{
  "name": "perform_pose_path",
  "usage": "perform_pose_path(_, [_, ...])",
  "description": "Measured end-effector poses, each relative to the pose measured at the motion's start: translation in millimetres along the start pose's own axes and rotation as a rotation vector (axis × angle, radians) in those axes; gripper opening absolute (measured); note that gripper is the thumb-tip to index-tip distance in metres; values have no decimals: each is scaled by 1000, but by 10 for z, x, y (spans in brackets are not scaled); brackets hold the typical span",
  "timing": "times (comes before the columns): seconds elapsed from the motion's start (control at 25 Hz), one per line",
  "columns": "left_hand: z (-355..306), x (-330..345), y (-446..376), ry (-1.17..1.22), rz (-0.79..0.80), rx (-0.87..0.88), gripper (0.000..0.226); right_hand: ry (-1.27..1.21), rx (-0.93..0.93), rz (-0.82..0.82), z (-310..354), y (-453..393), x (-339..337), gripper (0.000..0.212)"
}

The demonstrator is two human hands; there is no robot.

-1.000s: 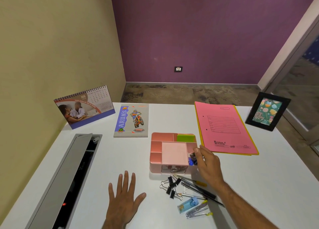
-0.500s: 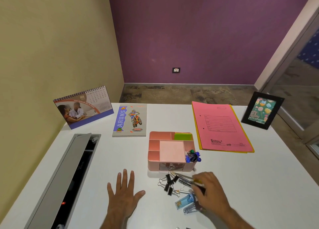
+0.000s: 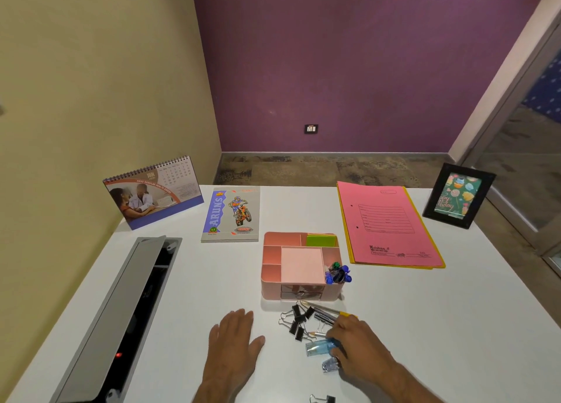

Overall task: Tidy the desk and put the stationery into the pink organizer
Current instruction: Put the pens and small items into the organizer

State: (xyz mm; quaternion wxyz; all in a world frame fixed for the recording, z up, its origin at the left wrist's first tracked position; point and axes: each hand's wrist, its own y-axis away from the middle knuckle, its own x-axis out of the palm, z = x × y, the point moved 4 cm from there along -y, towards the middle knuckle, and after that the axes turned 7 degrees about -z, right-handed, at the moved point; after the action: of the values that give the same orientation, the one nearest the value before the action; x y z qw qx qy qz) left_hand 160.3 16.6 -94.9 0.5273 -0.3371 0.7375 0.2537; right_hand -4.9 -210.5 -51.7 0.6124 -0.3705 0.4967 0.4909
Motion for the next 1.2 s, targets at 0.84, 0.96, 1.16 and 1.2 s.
perform_pose_path(0.84, [-1043,-994,-441,729,-373,96,47,-614,132,-281,267,-173,-676,31])
perform_pose_path(0.96, [-830,-1107,-683,804,-431,-108,42,-259,-13,-40,60,9,-427,37])
perform_pose_path(1.16, [-689,-1056,-877,686,-367,-134,40,-25,-20,194,-161,208,-167,45])
perform_pose_path(1.2, [-685,-1014,-889,654,-343,-148,39,7,-20,187,-165,210,-162,41])
